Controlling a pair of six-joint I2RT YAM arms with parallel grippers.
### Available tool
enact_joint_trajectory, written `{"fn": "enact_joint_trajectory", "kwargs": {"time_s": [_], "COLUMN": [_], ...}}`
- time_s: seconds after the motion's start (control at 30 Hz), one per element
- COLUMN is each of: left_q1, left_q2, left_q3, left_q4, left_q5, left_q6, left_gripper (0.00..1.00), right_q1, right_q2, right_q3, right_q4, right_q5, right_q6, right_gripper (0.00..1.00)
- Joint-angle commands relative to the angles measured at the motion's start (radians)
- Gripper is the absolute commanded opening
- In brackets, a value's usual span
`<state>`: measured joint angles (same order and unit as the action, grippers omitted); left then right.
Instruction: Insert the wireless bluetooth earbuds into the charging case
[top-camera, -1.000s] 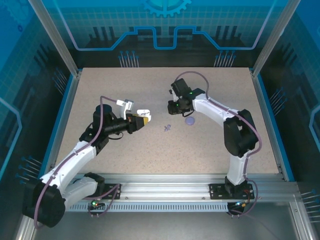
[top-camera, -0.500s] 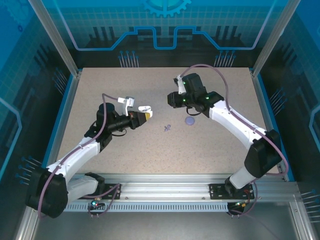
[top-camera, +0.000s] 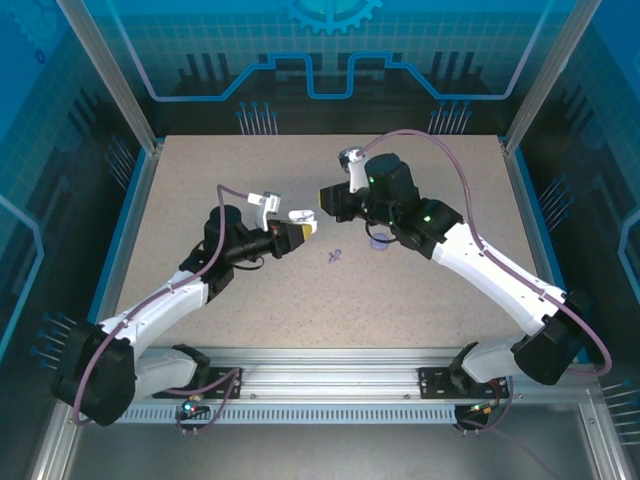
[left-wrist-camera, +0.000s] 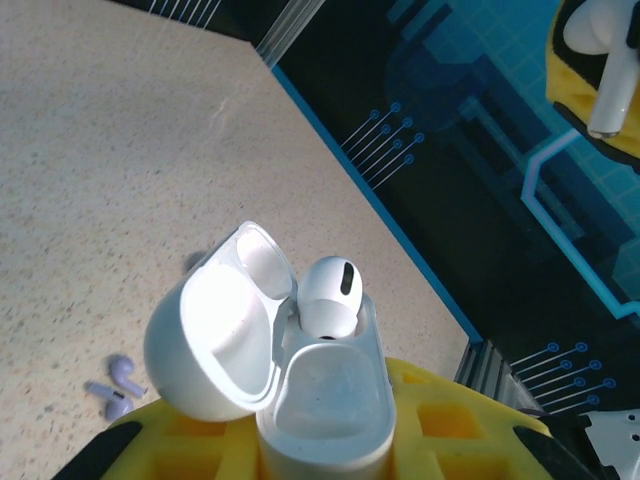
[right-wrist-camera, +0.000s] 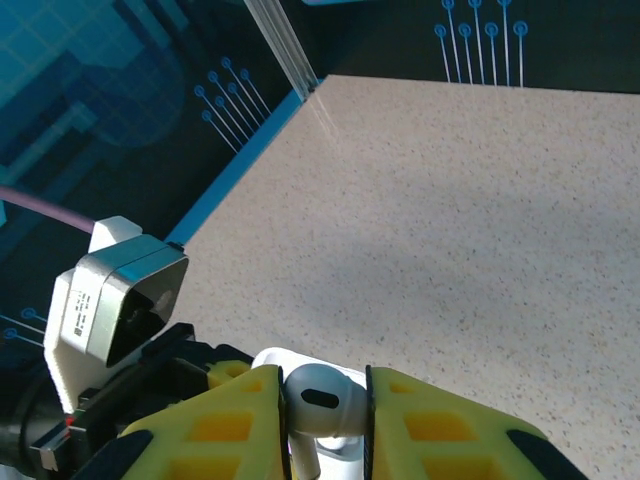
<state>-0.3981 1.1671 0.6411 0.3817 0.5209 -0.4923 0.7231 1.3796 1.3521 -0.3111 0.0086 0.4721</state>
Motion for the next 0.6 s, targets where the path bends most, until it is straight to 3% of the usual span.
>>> {"fn": "enact_joint_trajectory", "kwargs": {"time_s": [0.0, 0.57], "left_q1": [-0.019, -0.059], "left_q2": [-0.006, -0.040], "left_q3": [0.038, 0.055], "left_q4": [0.094, 0.203], "left_q5": [-0.021, -0.031], "left_q6": [0.040, 0.087], "left_gripper": [0.12, 0.12], "right_q1": [0.031, 0.123], "right_q2": [-0.033, -0.051], "right_q3": [-0.026, -0.053], "right_q4": [0.075, 0.173], "right_q5": [0.057, 0.119], "right_q6": [0.017, 0.014], "right_gripper": [0.23, 0.24]}}
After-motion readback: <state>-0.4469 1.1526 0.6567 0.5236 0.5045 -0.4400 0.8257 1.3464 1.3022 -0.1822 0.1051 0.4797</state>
